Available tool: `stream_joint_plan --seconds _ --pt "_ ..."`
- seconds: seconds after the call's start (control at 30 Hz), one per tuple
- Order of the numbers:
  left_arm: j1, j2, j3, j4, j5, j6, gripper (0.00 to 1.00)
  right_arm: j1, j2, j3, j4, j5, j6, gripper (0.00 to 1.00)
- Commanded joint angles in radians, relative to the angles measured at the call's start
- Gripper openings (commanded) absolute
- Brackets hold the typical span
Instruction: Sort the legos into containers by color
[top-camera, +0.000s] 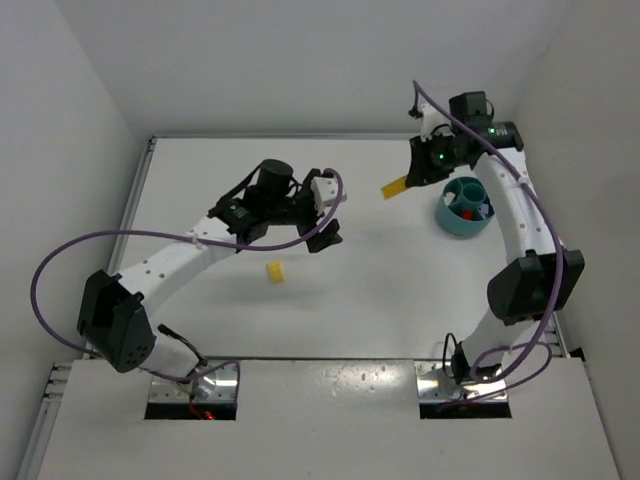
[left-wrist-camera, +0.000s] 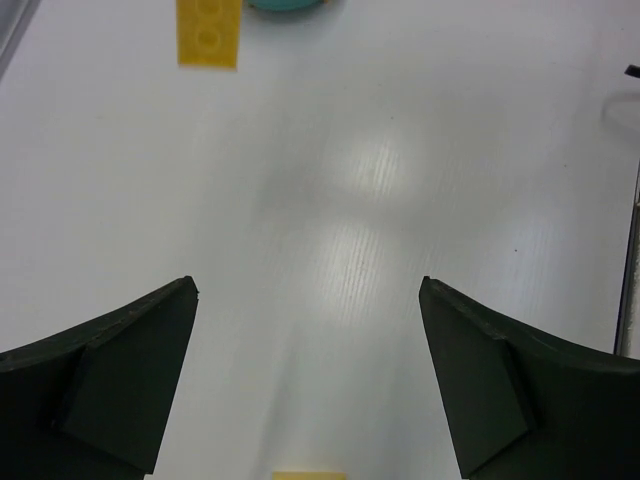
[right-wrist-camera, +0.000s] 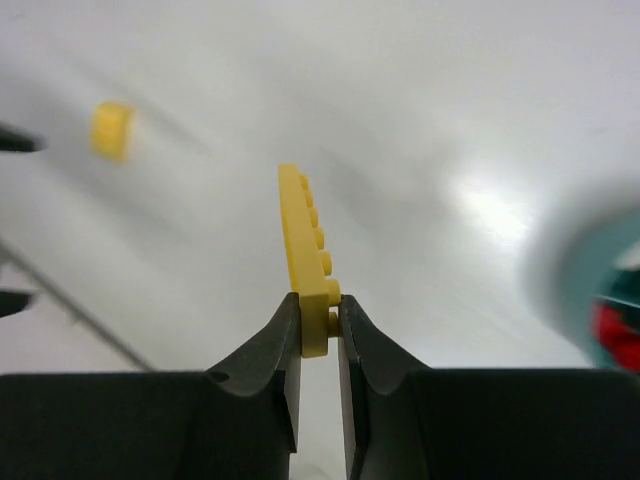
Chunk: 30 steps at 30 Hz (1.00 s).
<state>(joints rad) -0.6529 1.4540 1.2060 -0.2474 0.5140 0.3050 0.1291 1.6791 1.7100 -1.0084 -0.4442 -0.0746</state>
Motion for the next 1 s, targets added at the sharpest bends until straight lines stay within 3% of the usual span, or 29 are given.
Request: stream_joint_plan --seconds 0.0,0.17,0.37,0.97 --pt "0.039 -0.072 -0.003 -0.018 0.053 -0.009 0.99 -0.084 0.068 0.126 -0.081 0.277 -0.05 0.02" --pt "0.088 -0.112 -0.057 -0.018 0.063 0.0 0.99 -0.221 0.134 0.212 -0.088 0.392 -0.094 0.02" --pt "0.136 -0.121 -0.088 -0.038 0.086 0.034 0.99 -0.356 0.226 0.319 -0.121 0.392 -0.126 0.02" --pt "0.176 -0.101 -0.115 -0.029 0.146 0.034 0.99 -0.419 0.346 0.395 -0.153 0.397 -0.168 0.02"
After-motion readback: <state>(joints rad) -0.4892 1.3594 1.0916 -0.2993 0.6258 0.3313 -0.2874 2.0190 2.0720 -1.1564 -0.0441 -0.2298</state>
